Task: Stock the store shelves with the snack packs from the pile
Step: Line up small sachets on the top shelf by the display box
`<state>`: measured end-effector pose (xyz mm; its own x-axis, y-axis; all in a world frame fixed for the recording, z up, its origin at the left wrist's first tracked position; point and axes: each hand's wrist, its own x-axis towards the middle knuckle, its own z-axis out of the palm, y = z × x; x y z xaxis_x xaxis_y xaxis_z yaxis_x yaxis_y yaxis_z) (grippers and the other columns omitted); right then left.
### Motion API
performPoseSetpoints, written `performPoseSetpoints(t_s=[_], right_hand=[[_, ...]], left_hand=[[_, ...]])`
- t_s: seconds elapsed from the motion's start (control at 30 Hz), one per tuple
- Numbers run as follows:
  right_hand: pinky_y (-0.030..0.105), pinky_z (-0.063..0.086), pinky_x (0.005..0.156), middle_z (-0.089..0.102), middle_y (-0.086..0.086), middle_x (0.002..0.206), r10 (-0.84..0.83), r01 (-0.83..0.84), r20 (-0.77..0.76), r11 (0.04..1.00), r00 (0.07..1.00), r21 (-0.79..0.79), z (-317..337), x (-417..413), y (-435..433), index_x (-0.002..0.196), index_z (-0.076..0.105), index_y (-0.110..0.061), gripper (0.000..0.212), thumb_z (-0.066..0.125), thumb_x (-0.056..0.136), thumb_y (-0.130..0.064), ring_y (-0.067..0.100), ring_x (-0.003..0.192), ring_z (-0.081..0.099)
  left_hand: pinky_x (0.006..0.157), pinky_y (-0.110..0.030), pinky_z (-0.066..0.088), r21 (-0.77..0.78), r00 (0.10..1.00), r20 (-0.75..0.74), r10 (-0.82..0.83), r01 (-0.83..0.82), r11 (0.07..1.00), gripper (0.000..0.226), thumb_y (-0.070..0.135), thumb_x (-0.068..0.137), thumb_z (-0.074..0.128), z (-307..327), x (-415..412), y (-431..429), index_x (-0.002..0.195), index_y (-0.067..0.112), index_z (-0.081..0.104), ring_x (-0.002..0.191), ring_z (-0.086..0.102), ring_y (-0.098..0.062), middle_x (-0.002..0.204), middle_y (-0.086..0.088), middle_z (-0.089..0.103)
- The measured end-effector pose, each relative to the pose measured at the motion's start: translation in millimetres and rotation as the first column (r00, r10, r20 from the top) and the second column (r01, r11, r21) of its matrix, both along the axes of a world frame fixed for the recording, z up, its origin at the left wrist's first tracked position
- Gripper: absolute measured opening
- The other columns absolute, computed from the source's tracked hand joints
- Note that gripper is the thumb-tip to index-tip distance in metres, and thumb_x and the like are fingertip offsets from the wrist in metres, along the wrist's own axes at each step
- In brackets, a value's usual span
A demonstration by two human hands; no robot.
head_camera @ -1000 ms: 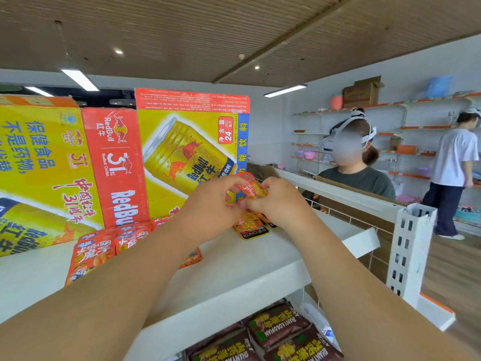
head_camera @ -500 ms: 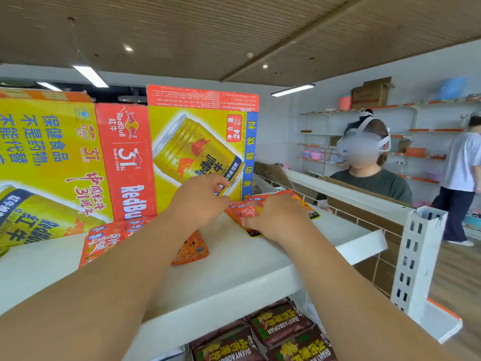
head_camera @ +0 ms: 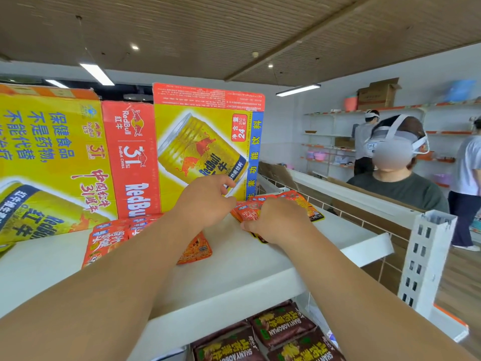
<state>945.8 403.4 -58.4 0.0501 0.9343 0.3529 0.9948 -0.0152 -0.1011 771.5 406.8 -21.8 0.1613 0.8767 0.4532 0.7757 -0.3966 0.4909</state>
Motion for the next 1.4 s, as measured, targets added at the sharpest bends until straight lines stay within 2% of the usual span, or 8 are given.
performPoseSetpoints(t_s=[0.2, 0.43, 0.77, 1.0, 1.13, 1.2, 1.3, 1.4], right_hand=[[0.034, 0.050, 0.076, 0.054, -0.004, 0.083, 0.012, -0.012, -0.016, 1.000, 1.000, 0.021, -1, 0, -1, 0.101, 0.062, -0.025, 0.054, 0.059, 0.075, -0.072, 0.022, 0.085, 0.057], [0.034, 0.049, 0.078, 0.055, -0.003, 0.087, 0.027, -0.027, -0.017, 1.000, 0.999, 0.010, 0, 1, -4, 0.090, 0.053, -0.027, 0.047, 0.062, 0.070, -0.068, 0.024, 0.092, 0.061], [0.033, 0.047, 0.076, 0.056, -0.002, 0.090, 0.023, -0.022, -0.036, 0.999, 0.999, 0.032, -2, 2, -6, 0.097, 0.059, -0.026, 0.047, 0.063, 0.069, -0.064, 0.024, 0.094, 0.062], [0.033, 0.051, 0.076, 0.059, 0.000, 0.087, 0.035, -0.034, -0.039, 0.999, 0.999, 0.019, -3, 2, -9, 0.088, 0.056, -0.025, 0.046, 0.061, 0.068, -0.066, 0.025, 0.089, 0.062], [0.032, 0.050, 0.072, 0.058, -0.002, 0.082, 0.037, -0.037, -0.071, 0.999, 0.997, 0.002, 0, 1, -15, 0.083, 0.056, -0.025, 0.050, 0.060, 0.064, -0.071, 0.024, 0.084, 0.062], [0.032, 0.047, 0.070, 0.060, -0.001, 0.084, 0.027, -0.026, -0.063, 0.999, 0.998, 0.024, 3, 1, -19, 0.082, 0.056, -0.026, 0.049, 0.062, 0.066, -0.071, 0.024, 0.085, 0.061], [0.033, 0.046, 0.073, 0.062, 0.000, 0.094, 0.020, -0.017, -0.032, 0.996, 0.999, 0.090, 15, -3, -25, 0.091, 0.056, -0.023, 0.056, 0.061, 0.071, -0.075, 0.025, 0.094, 0.062], [0.034, 0.052, 0.077, 0.061, 0.000, 0.093, 0.073, -0.067, -0.047, 0.989, 0.996, 0.130, 29, -17, -33, 0.101, 0.064, -0.022, 0.065, 0.056, 0.074, -0.080, 0.026, 0.093, 0.061]], left_hand=[[0.086, -0.030, 0.051, -0.017, 1.000, -0.006, 0.000, 0.000, 1.000, 0.037, 0.030, 0.089, 0.065, 0, -1, 0, 0.125, 0.036, 0.062, 0.096, 0.062, -0.015, 0.117, 0.010, 0.064], [0.084, -0.031, 0.052, -0.020, 1.000, -0.025, 0.001, -0.001, 1.000, 0.038, 0.030, 0.090, 0.065, 0, -1, 0, 0.127, 0.036, 0.062, 0.096, 0.062, -0.015, 0.118, 0.009, 0.064], [0.081, -0.029, 0.050, -0.014, 0.999, -0.039, -0.005, 0.004, 1.000, 0.038, 0.031, 0.089, 0.066, -1, -2, 3, 0.126, 0.036, 0.062, 0.097, 0.062, -0.015, 0.118, 0.009, 0.065], [0.081, -0.026, 0.042, -0.008, 0.984, -0.176, -0.024, 0.023, 1.000, 0.044, 0.034, 0.088, 0.066, 0, -2, -6, 0.131, 0.038, 0.059, 0.099, 0.055, -0.011, 0.123, 0.010, 0.064], [0.095, -0.029, 0.047, -0.002, 0.965, -0.261, -0.028, 0.028, 1.000, 0.044, 0.032, 0.090, 0.063, 4, -9, -21, 0.134, 0.036, 0.059, 0.112, 0.058, -0.014, 0.130, 0.008, 0.062], [0.096, -0.032, 0.048, 0.025, 0.954, -0.299, -0.014, 0.022, 0.999, 0.043, 0.033, 0.091, 0.063, 9, -17, -28, 0.134, 0.035, 0.059, 0.112, 0.058, -0.017, 0.132, 0.006, 0.062], [0.085, -0.029, 0.045, 0.073, 0.950, -0.314, 0.007, 0.017, 0.997, 0.041, 0.034, 0.090, 0.063, 12, -34, -38, 0.131, 0.036, 0.060, 0.096, 0.054, -0.015, 0.128, 0.008, 0.063], [0.091, -0.033, 0.049, 0.110, 0.936, -0.351, 0.032, 0.007, 0.994, 0.042, 0.036, 0.088, 0.063, 9, -57, -51, 0.130, 0.037, 0.060, 0.108, 0.060, -0.017, 0.126, 0.008, 0.064]])
